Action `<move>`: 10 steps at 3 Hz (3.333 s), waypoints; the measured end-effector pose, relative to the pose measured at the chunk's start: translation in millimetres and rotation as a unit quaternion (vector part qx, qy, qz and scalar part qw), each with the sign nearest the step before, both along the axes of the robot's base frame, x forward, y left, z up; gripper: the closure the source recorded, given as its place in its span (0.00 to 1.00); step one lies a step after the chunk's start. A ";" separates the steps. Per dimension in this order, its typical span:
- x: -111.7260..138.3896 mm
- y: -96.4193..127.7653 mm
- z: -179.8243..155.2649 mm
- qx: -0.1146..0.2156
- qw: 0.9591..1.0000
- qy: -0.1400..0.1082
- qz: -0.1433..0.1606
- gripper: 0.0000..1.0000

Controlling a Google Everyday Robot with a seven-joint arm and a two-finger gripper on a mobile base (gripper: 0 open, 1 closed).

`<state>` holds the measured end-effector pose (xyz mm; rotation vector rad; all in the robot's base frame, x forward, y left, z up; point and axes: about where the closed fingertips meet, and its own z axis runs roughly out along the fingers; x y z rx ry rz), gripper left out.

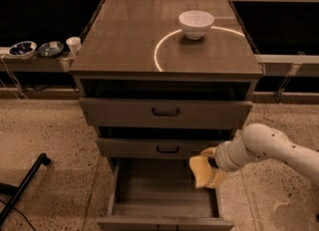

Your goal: Place sponge into bottom drawer

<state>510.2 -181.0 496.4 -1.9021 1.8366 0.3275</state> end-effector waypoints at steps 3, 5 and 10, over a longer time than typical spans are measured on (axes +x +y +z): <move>-8.0 20.1 -116.3 0.100 0.994 0.041 0.020 1.00; -10.2 21.8 -148.8 0.178 0.983 -0.004 0.054 1.00; 3.5 74.9 -286.4 0.186 0.974 0.011 -0.128 0.61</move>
Offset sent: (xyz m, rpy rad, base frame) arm 0.0027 0.0016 -0.1018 0.1861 0.1506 0.0245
